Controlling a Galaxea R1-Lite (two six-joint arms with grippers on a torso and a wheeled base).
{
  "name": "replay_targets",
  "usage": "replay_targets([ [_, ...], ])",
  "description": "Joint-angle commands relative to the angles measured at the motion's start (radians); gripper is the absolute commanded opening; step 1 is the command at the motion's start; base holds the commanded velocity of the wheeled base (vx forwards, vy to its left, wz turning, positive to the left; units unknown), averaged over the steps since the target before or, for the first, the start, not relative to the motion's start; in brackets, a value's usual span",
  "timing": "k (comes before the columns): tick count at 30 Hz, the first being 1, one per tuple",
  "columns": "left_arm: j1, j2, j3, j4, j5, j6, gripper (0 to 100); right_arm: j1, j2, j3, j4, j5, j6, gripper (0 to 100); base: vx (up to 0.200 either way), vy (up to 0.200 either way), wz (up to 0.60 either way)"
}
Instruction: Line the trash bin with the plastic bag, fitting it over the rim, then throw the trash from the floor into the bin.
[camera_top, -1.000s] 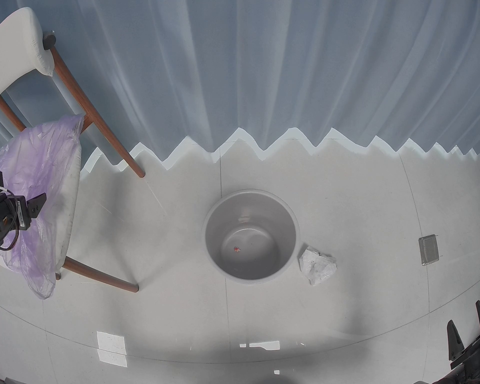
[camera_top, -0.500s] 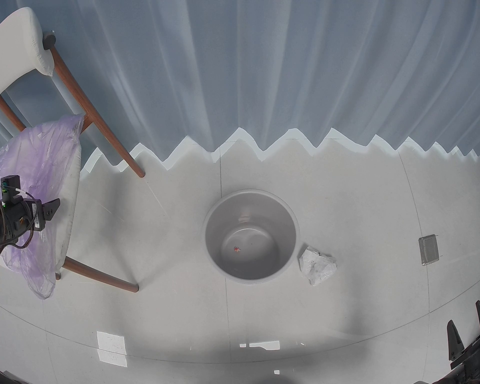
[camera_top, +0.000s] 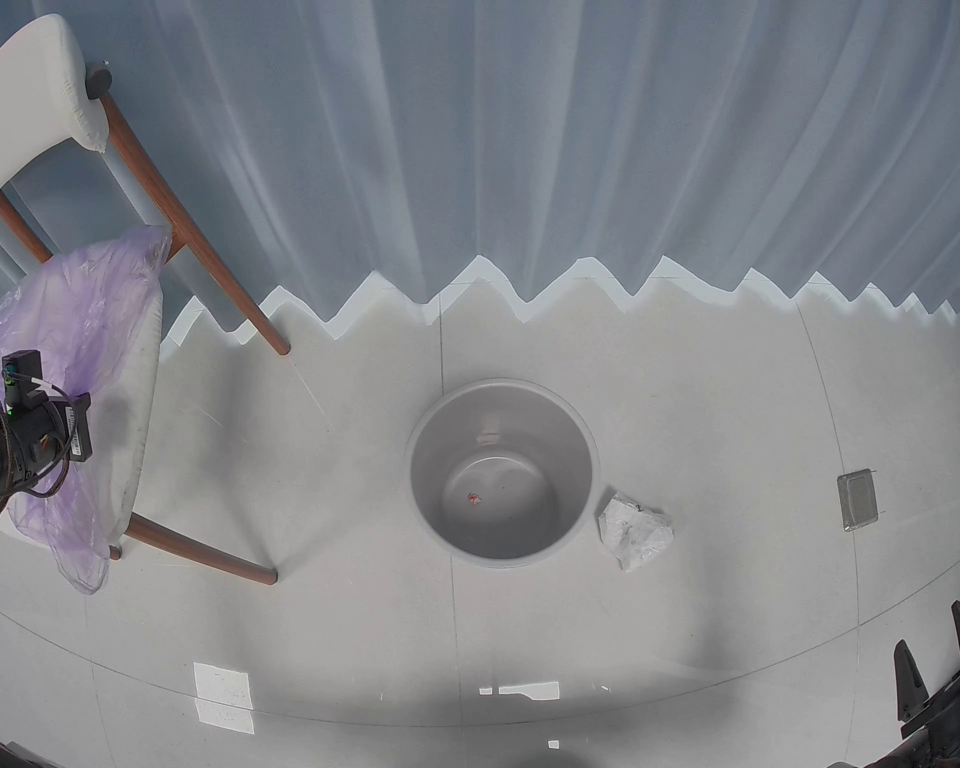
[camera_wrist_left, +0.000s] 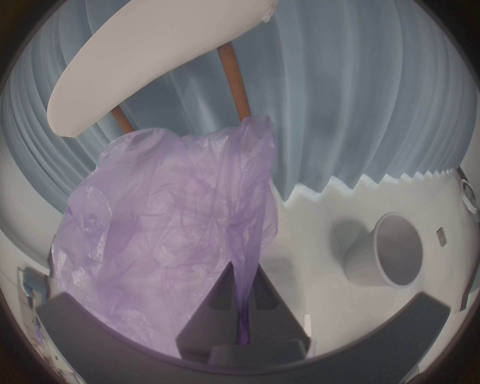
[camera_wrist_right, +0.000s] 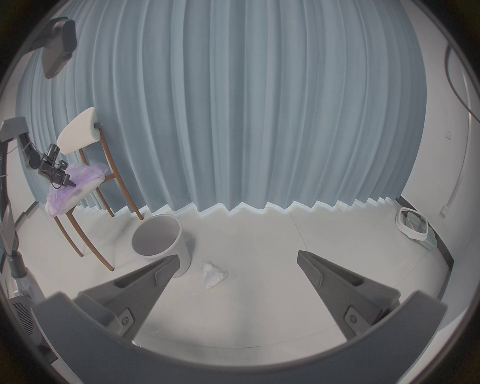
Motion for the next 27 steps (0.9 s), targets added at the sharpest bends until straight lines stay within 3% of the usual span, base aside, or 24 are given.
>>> replay_targets([
  [1, -0.04, -0.029, 0.0, -0.02, -0.065, -0.009, 0, 0.0, -0.017, 0.018, 0.0, 0.0, 0.001, 100, 0.0, 0.0, 0.0],
  [4, -0.083, -0.038, -0.009, -0.022, -0.133, -0.037, 0, 0.0, -0.017, 0.018, -0.001, 0.0, 0.001, 100, 0.0, 0.0, 0.0],
  [9, -0.31, -0.051, -0.025, -0.023, -0.146, -0.204, 0, 0.0, -0.017, 0.018, -0.001, 0.0, 0.001, 100, 0.0, 0.0, 0.0],
  [12, -0.422, -0.051, -0.028, -0.025, -0.143, -0.259, 0, 0.0, -0.017, 0.018, 0.0, 0.0, 0.001, 100, 0.0, 0.0, 0.0],
  [20, -0.699, -0.045, -0.026, -0.055, -0.165, -0.319, 0, 0.0, -0.017, 0.018, 0.0, -0.001, 0.001, 100, 0.0, 0.0, 0.0],
  [27, -0.844, 0.024, -0.046, -0.057, -0.166, -0.321, 0, 0.0, -0.017, 0.018, -0.001, -0.001, 0.002, 100, 0.0, 0.0, 0.0],
])
